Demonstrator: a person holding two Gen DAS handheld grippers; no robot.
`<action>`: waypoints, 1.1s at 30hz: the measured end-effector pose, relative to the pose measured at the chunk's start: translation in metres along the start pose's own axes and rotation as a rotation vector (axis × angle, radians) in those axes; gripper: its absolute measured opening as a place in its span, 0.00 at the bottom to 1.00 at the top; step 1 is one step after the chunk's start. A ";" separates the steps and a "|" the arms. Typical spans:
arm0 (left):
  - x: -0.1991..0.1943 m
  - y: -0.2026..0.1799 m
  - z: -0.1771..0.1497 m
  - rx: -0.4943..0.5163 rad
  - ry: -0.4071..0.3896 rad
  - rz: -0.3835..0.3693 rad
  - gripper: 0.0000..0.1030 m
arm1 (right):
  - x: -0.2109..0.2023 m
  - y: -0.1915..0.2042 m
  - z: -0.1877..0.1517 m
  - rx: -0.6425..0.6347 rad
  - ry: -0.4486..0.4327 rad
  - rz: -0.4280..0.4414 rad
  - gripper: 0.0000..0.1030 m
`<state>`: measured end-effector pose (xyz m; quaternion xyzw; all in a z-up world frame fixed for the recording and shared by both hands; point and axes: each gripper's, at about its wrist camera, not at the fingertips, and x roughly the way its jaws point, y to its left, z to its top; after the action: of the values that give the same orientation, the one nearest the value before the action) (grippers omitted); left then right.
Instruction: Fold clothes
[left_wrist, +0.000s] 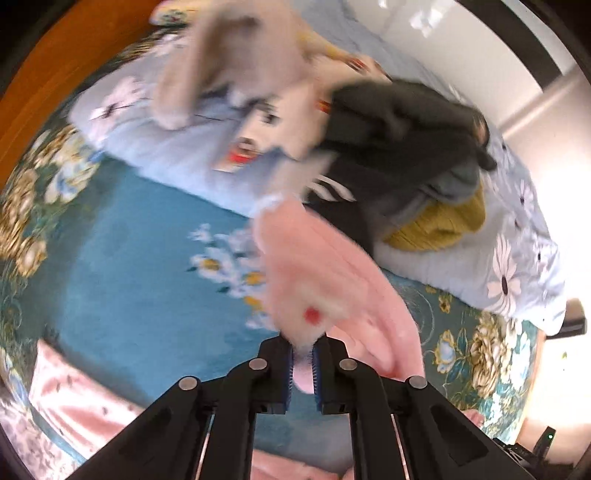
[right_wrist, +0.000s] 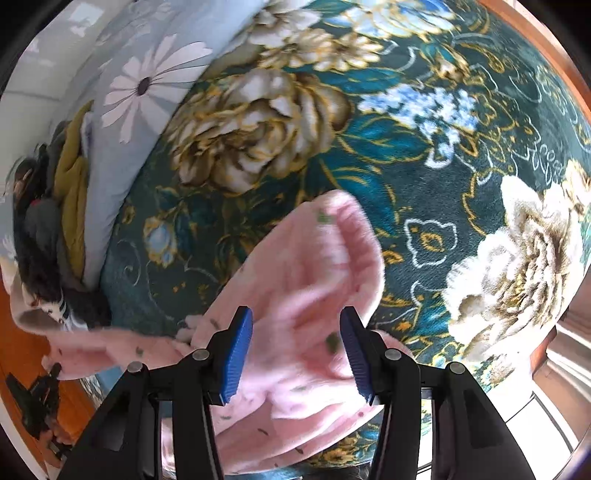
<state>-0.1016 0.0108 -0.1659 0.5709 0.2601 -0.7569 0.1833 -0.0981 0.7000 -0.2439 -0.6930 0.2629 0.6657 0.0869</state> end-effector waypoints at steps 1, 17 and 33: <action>-0.006 0.013 -0.001 -0.013 -0.005 0.004 0.08 | -0.004 0.004 -0.004 -0.010 -0.010 -0.006 0.49; -0.028 0.218 0.038 -0.122 0.000 0.040 0.08 | -0.077 0.052 -0.141 0.014 -0.191 -0.073 0.49; -0.049 0.321 -0.047 -0.660 0.134 -0.031 0.08 | -0.028 0.125 -0.171 -0.017 -0.100 -0.014 0.49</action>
<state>0.1326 -0.2173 -0.1884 0.5252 0.5115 -0.5951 0.3292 -0.0075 0.5207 -0.1714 -0.6612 0.2479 0.7011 0.0988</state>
